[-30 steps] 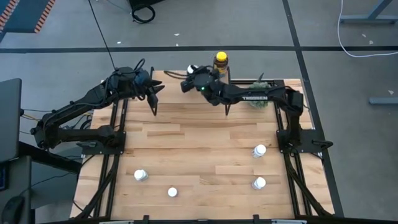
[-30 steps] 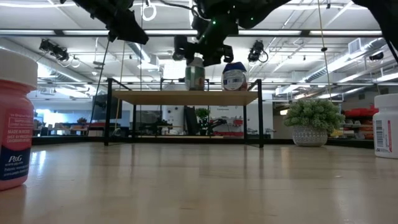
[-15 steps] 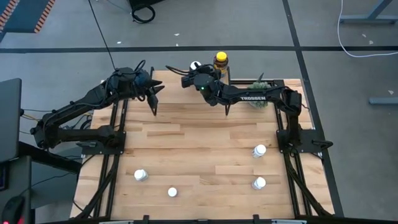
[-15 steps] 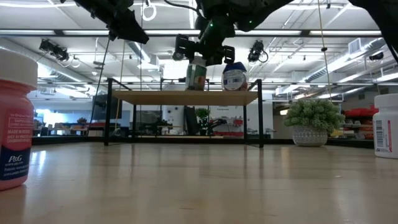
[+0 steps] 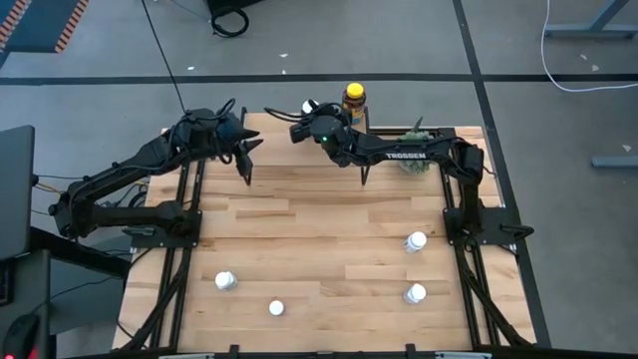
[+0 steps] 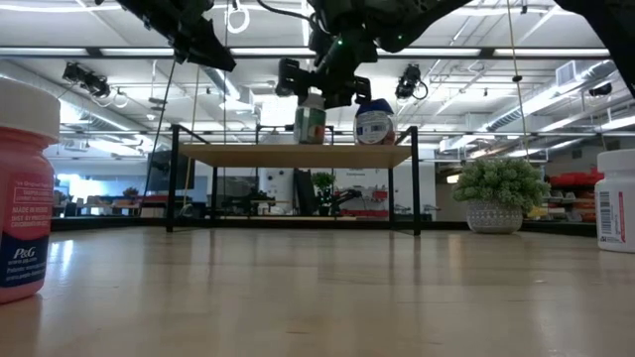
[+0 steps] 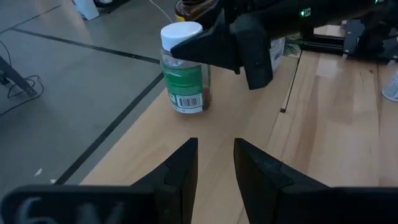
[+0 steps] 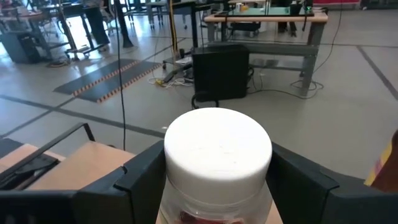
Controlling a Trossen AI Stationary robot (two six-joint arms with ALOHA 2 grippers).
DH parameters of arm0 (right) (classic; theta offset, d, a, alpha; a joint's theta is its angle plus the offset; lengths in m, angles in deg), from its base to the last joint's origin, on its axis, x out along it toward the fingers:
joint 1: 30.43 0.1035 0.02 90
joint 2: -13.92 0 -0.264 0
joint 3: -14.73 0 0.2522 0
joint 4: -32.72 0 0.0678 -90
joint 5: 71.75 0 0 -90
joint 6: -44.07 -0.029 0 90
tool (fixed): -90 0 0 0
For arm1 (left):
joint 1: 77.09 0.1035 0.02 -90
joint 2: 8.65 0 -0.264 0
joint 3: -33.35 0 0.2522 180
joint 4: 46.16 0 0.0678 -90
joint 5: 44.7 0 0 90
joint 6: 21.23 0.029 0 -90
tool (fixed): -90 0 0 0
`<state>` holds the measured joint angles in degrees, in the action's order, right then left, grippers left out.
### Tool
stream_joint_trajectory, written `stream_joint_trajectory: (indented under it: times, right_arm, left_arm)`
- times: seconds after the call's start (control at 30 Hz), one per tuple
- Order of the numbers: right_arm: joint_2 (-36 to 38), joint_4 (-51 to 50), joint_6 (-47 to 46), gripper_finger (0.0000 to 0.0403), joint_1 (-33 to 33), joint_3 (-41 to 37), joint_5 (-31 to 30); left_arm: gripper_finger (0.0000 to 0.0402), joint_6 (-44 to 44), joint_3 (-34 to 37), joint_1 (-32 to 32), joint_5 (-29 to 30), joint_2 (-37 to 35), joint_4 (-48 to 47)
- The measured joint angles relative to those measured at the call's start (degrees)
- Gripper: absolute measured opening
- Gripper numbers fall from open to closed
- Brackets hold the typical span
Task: Pick and place medicine bottles onto shelf by color
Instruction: Put the green pill bottle on the shelf
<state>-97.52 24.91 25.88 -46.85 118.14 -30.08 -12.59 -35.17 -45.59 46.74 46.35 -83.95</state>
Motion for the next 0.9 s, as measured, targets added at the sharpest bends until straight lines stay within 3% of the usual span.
stream_joint_trajectory:
  times: [0.53, 0.9]
  right_arm:
    - [0.0, -0.48, 3.32, 0.0256, -1.27, 0.0, 0.42]
    - [0.0, -0.39, 3.25, 0.0308, -1.22, 0.0, 0.19]
  left_arm:
    - [0.011, -0.45, 0.0, 0.02, -0.06, 0.0, -1.68]
    - [0.011, -0.5, 0.0, 0.02, -0.05, 0.0, -2.19]
